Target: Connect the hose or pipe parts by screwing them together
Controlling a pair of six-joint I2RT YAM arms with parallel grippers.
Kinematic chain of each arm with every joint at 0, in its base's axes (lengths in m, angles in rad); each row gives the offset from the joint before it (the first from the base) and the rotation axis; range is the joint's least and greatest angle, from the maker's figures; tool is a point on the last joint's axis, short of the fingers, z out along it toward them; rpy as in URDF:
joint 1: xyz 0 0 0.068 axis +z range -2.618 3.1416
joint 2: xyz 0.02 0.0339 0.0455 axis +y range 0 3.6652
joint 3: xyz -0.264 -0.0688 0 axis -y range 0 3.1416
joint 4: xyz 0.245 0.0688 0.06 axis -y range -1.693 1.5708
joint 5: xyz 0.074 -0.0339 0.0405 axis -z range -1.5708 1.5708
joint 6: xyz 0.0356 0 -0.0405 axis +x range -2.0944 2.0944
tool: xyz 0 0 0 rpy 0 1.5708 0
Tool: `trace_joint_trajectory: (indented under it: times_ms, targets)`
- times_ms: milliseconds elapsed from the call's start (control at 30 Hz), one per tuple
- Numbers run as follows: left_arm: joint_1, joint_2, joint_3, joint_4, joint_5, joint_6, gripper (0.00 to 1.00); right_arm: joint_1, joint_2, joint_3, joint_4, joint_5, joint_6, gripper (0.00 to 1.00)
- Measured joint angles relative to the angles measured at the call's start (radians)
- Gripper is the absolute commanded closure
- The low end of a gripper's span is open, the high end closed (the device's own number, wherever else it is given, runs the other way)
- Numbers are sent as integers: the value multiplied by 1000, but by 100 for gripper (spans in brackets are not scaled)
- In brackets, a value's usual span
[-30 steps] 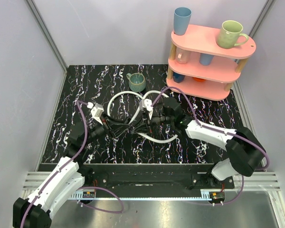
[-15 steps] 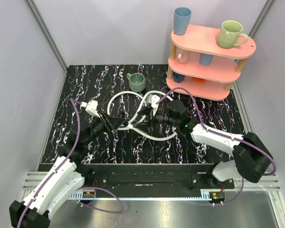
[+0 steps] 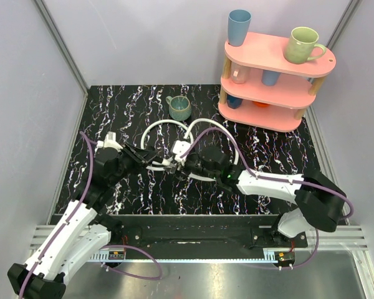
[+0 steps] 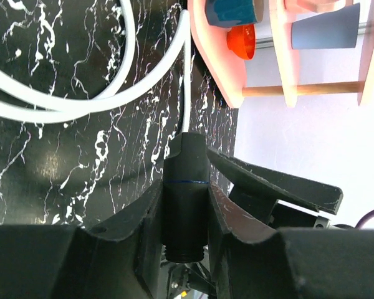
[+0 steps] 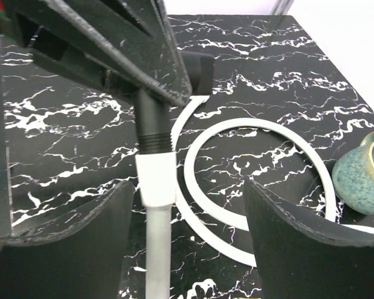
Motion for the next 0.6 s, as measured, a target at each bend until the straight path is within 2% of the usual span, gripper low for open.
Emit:
trace_joint_trajectory:
  times_ms: [233, 333, 467, 500, 600]
  targets:
    - [0, 3, 8, -64, 0, -95, 100, 56, 85, 40, 29, 133, -88, 38]
    - [0, 2, 9, -76, -3, -127, 100, 77, 96, 41, 44, 158, -120, 48]
    - [2, 2, 6, -64, -5, -166, 100, 96, 110, 44, 59, 177, -152, 83]
    - [3, 3, 5, -61, -5, -168, 100, 100, 113, 44, 63, 182, -164, 100]
    - [5, 7, 5, -61, -13, -152, 100, 106, 118, 53, 47, 185, -174, 100]
